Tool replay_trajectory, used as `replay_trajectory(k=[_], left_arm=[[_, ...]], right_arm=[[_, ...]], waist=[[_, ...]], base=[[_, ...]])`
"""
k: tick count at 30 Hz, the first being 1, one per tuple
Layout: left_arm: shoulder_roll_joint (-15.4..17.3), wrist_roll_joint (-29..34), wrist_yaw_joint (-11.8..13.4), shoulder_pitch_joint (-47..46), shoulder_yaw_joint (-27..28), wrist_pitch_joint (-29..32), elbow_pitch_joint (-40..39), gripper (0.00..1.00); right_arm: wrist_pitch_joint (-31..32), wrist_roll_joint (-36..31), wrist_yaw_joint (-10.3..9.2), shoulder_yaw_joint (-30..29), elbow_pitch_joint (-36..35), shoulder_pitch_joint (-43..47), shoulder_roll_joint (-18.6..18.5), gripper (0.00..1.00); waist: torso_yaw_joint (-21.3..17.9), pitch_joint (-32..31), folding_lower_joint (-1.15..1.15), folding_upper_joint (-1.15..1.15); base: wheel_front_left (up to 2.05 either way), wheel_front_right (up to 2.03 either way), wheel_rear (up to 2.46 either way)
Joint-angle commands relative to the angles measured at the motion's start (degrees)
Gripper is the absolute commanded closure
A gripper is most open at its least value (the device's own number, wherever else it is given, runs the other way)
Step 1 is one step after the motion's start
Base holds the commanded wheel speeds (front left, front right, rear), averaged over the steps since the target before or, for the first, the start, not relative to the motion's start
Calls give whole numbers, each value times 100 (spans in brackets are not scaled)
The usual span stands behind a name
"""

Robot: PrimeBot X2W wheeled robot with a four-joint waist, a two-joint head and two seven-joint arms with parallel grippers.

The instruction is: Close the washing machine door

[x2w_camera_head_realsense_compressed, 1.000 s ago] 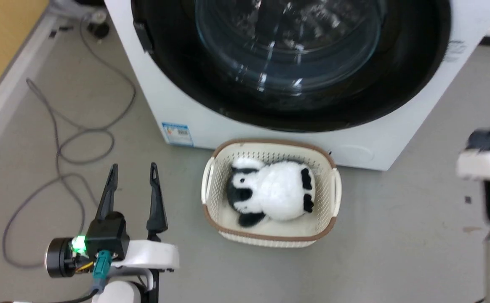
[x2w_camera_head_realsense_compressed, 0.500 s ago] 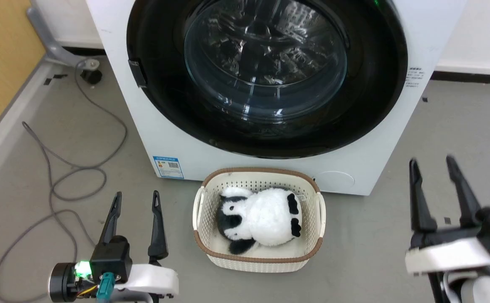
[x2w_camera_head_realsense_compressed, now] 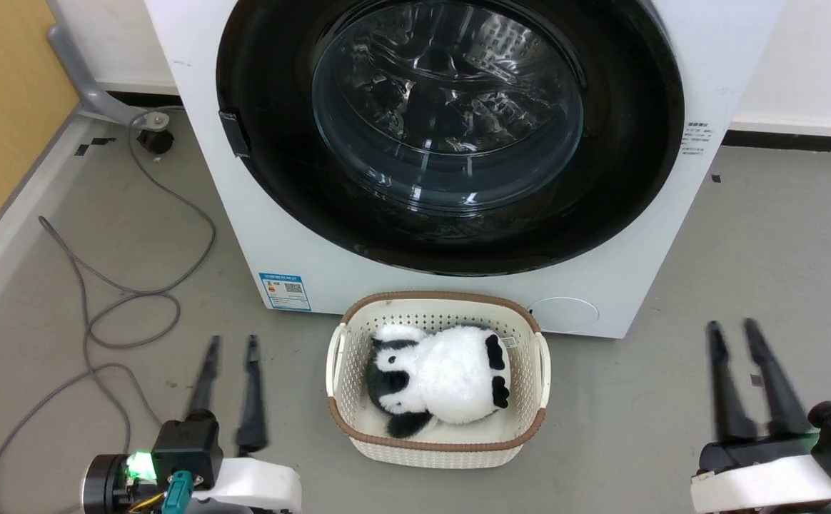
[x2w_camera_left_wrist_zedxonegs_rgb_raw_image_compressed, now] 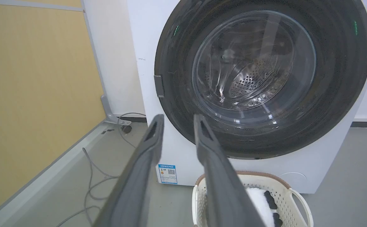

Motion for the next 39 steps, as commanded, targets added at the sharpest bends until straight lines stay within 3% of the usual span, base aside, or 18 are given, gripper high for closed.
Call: replay_trajectory(k=[1,39], left_arm=[[0,2,-8,1,4,15,-4,100],[-20,51,-241,23,145,449,-108,100]], right_arm=[[15,-7,0,3,1,-1,0,100],[451,-220,-1,105,22,-21,9,100]], waist=[[-1,-2,1,0],[-17,-67,1,0]], base=[[0,0,0],[0,0,0]])
